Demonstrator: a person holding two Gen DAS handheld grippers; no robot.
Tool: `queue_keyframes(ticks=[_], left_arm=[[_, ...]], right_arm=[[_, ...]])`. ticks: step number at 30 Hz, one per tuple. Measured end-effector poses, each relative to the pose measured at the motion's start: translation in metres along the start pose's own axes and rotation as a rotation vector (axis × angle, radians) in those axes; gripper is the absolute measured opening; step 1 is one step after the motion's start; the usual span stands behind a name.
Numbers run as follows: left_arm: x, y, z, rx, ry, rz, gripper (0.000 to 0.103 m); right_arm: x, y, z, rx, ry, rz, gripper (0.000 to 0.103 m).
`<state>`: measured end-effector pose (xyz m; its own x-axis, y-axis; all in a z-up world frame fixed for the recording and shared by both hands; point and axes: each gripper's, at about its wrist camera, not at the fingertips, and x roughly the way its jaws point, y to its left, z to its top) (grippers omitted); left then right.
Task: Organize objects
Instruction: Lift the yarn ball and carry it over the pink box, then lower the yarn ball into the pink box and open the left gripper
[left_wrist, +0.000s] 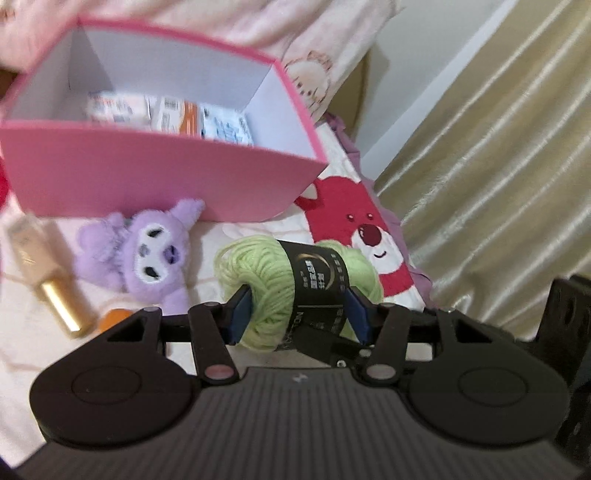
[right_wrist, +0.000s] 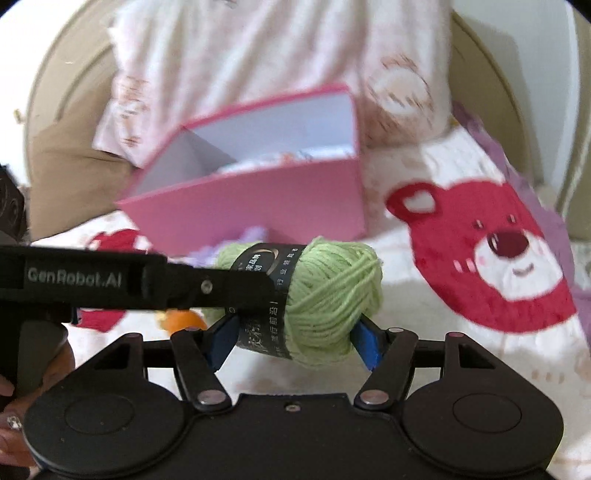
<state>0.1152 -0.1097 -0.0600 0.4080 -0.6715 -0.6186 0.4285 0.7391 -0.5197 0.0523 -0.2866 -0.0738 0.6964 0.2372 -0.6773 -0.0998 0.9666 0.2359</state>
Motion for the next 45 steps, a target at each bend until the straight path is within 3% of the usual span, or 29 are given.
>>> queue_keyframes(ticks=[8,13,17,22,27,31,37,41,45], left_arm=[[-0.083,-0.015,0.013,0.034,-0.093,0.059,0.052],[-0.126,-0.024,0.053,0.084,-0.168,0.123,0.052],[-0.136,-0.016,0.095,0.082,-0.195,0.173,0.053],[-0.099,0.016,0.154,0.054,-0.104,0.278,0.056],[-0.047,0.052,0.191,0.019,0.002,0.380,0.056],[-0.013,0.081,0.200,-0.037,0.098,0.425,0.054],[0.027,0.100,0.204,-0.035,0.200,0.442,0.053],[0.045,0.105,0.194,-0.034,0.228,0.475,0.053],[0.050,0.102,0.185,0.001,0.190,0.501,0.056]], right_arm=[[-0.041,0.055,0.016,-0.150,-0.116,0.066,0.072],[-0.058,0.079,0.063,-0.178,-0.195,0.147,0.070],[-0.047,0.090,0.110,-0.201,-0.222,0.204,0.069],[0.008,0.098,0.162,-0.259,-0.148,0.214,0.065],[0.080,0.080,0.187,-0.136,-0.041,0.287,0.065],[0.131,0.058,0.187,-0.015,0.055,0.359,0.065],[0.173,0.033,0.170,0.096,0.124,0.368,0.064],[0.190,0.034,0.166,0.083,0.166,0.329,0.062],[0.195,0.040,0.161,0.039,0.202,0.256,0.053]])
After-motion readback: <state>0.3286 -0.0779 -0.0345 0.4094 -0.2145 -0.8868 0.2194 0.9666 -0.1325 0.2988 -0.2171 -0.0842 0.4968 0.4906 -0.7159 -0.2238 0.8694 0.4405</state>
